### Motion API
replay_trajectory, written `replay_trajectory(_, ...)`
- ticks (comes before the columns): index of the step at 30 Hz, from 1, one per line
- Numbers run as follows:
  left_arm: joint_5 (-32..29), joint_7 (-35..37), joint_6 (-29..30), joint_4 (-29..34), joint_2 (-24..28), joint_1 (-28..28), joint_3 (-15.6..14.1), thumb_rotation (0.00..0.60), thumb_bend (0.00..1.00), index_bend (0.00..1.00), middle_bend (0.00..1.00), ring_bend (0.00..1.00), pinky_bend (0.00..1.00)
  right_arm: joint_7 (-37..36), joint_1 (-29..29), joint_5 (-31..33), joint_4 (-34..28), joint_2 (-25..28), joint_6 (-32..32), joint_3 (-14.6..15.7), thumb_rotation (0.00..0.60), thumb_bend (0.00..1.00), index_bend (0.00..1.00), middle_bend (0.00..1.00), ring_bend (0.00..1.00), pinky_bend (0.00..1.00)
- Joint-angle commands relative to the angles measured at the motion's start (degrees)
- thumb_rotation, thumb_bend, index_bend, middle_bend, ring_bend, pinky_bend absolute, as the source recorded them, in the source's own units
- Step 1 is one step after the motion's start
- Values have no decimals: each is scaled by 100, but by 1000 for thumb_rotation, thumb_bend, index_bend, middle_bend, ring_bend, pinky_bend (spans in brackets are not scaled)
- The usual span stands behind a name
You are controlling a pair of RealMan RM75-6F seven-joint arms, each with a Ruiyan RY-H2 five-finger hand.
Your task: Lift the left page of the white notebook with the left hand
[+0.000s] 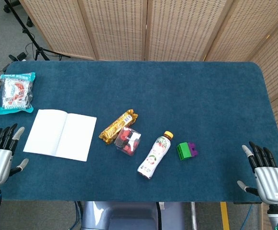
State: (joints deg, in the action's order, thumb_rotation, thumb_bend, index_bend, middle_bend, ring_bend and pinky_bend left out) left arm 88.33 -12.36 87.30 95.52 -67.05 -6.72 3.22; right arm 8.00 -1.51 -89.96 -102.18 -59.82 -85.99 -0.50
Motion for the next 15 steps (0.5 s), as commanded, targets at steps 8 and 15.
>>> replay_trajectory(8,53,91,-230,-127,91,-66,-117,600,177,0,0,0,0,-107,24,28,13,37,-54,-27,600,2,0,0,0,0)
replay_trajectory(15,69,238,-314,-756,40,-143,-100,600,101,0,0,0,0,-156,39,9,10,56,-94,-33,600,2,0,0,0,0)
